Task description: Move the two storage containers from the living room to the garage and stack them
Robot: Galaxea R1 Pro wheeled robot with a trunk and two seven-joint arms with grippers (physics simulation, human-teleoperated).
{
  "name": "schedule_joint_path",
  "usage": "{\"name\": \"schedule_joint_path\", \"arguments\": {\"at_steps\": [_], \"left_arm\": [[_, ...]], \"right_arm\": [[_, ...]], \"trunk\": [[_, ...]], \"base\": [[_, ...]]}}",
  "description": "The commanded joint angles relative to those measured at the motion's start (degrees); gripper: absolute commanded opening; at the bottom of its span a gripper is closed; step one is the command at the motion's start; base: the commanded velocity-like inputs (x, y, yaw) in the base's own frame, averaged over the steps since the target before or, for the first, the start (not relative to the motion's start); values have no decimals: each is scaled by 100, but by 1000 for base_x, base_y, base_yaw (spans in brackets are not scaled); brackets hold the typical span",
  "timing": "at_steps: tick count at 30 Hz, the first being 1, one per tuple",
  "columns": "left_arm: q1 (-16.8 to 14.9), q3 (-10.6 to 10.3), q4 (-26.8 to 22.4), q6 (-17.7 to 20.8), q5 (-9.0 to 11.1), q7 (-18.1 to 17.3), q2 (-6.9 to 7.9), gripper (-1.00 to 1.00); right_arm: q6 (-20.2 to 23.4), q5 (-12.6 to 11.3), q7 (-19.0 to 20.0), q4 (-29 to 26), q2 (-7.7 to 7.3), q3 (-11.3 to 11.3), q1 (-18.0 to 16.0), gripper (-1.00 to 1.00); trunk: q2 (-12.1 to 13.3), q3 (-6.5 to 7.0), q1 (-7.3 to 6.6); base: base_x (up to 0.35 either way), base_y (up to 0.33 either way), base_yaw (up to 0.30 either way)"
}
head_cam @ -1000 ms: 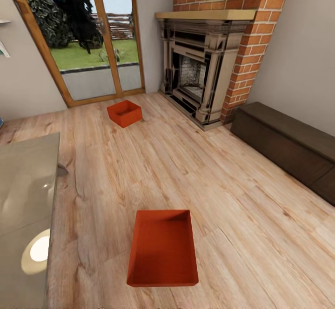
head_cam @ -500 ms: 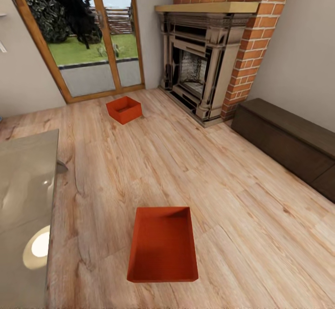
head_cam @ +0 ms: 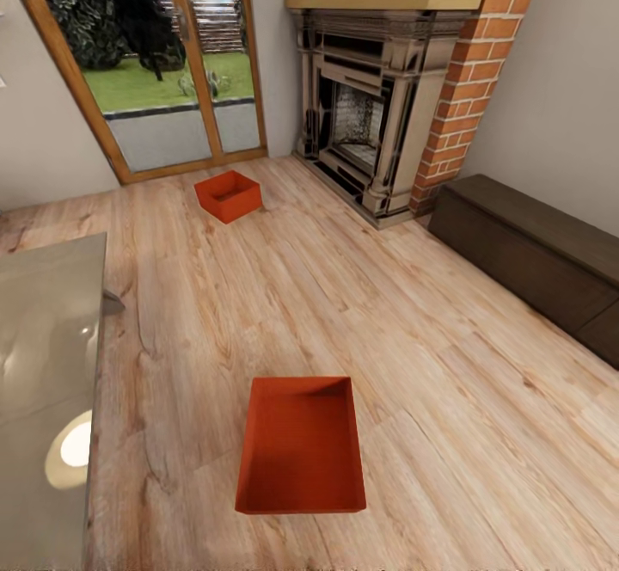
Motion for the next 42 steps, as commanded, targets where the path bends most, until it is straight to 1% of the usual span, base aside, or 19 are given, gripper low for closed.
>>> {"name": "schedule_joint_path", "arguments": {"at_steps": [1, 13, 26, 33, 36, 39, 42], "left_arm": [[0, -2, -5, 8, 34, 5, 0, 100], [0, -5, -5, 8, 34, 5, 0, 100], [0, -5, -5, 8, 34, 5, 0, 100], [0, -5, -5, 8, 34, 5, 0, 100], [0, -7, -5, 8, 34, 5, 0, 100], [0, 29, -5, 8, 45, 5, -9, 100], [0, 44, -31, 0, 54, 8, -15, 100]], "right_arm": [[-26, -59, -6, 9, 2, 49, -3, 100], [1, -59, -6, 9, 1, 50, -3, 100], [-40, -53, -14, 9, -4, 47, -3, 100], [-127, -58, -14, 9, 23, 29, -3, 100], [-127, -59, -17, 9, 26, 15, -3, 100], [-97, -114, -49, 9, 21, -5, -3, 100], [-55, -106, -92, 9, 47, 15, -3, 100]], "trunk": [[-2, -13, 0], [-2, -108, 0], [-2, -114, 0], [-2, -114, 0], [-2, -114, 0], [-2, -114, 0], [-2, -114, 0]], "base": [[0, 0, 0], [0, 0, 0], [0, 0, 0], [0, 0, 0], [0, 0, 0], [0, 0, 0], [0, 0, 0]]}}
